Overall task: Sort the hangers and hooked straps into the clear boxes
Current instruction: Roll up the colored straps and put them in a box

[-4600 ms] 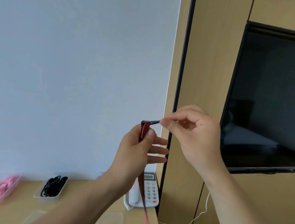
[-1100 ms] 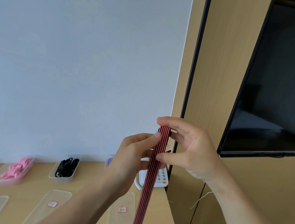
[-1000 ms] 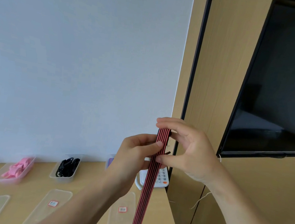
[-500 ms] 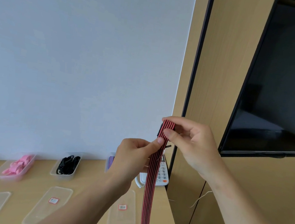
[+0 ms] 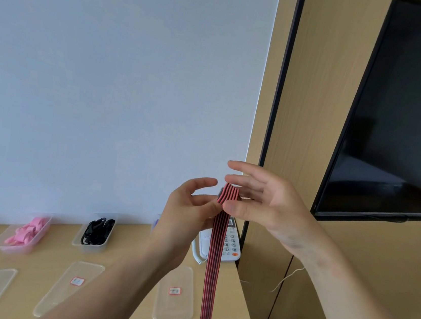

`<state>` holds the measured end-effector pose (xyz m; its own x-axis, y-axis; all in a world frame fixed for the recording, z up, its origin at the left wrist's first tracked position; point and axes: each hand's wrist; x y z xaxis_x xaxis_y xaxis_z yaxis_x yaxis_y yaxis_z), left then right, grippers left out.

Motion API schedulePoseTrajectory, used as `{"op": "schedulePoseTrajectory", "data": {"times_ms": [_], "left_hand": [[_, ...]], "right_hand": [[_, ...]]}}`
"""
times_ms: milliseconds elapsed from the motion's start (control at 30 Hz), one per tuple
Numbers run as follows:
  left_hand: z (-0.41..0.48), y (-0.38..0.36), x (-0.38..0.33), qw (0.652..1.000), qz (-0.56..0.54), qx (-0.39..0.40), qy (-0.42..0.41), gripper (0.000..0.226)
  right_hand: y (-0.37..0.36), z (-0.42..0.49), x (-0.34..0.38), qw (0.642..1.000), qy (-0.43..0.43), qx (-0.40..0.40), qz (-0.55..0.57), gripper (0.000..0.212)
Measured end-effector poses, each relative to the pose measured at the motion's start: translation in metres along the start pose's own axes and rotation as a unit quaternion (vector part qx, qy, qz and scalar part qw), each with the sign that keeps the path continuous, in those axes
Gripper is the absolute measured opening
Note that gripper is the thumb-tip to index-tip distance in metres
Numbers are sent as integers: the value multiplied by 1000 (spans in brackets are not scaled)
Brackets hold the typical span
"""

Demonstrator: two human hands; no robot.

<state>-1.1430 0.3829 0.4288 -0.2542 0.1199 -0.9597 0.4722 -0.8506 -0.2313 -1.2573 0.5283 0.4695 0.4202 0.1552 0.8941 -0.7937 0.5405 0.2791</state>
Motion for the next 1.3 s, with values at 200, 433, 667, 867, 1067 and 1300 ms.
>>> {"op": "schedulePoseTrajectory", "data": {"times_ms": [200,433,667,867,1067,1300], "left_hand": [[-1,3,-2,997,48,39,35,16],[-3,3,-7,997,32,47,55,35],[-8,9,-4,997,71,25,10,15],[-9,9,0,997,75,5,-15,14],[-5,11,5,996,84,-12,5,21],[-4,15,11,997,79,-18,0,22]], "right_hand": [[3,2,-1,999,33,-26,-17,82],[-10,5,-14,985,100,-54,-133,86],[-18,8,-15,959,123,-54,-250,81],[-16,19,-14,989,24,-78,-122,27],[-21,14,-6,997,51,-58,29,18],[-16,8,-5,996,4,18,88,26]]}}
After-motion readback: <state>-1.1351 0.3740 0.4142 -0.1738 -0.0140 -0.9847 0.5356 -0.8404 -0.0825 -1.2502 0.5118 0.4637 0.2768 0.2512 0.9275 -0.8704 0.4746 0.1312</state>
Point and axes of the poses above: each hand's wrist, its own z-axis towards the middle knuckle, its own y-axis out of the back of the hand, x = y × z, and after that the axes turned 2 degrees about x, right-handed
